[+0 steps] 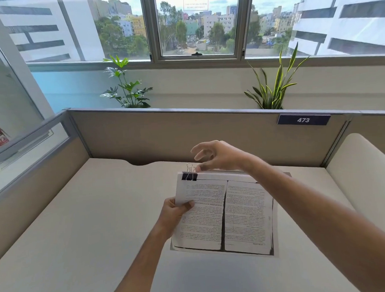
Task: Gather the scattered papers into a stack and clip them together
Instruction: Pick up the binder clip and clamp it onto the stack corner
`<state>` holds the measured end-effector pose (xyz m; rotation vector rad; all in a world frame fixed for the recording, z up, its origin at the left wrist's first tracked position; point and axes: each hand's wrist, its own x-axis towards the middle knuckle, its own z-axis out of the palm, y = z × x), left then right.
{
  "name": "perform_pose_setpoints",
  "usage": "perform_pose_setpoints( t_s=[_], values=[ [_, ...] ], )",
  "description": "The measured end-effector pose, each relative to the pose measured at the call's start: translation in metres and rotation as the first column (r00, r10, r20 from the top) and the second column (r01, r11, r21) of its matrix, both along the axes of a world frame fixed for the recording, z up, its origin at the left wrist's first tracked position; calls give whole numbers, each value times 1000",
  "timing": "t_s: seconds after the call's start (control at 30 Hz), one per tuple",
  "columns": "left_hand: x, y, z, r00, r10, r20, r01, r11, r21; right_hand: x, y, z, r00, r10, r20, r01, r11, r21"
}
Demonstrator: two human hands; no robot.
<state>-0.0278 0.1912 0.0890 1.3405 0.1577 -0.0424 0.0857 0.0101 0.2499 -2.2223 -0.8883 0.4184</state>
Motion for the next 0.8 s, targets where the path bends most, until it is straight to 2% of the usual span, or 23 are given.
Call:
perform_pose_setpoints(
  t_s=[0.1,0.17,0.27,0.33,0.43,0.53,0.7,0.8],
  values=[
    [1,3,1,1000,15,-12,-15,1000,-19,5,-36,-10,986,-164,-5,163,975,153],
    [1,7,1,999,32,-24,-33,999,-32,10,-65,-22,946,-323,20,308,918,251],
    [1,12,-2,998,57,-35,-58,997,-42,13,-109,-46,806,-592,-7,545,737,399],
    [1,13,-5,996,74,-47,-76,996,-51,9,-134,-66,726,-679,-111,647,619,444],
    [2,15,-9,994,87,-61,-92,993,-71,-8,-156,-99,665,-651,-366,742,522,421],
    [5,13,-11,995,75,-71,-82,992,-96,-31,-164,-124,612,-564,-554,785,513,346],
    [10,13,-13,994,61,-89,-68,994,-82,-57,-159,-151,654,-409,-637,708,626,325],
    [12,14,-12,994,61,-93,-69,994,-80,-60,-153,-159,652,-348,-673,693,634,343]
  ],
)
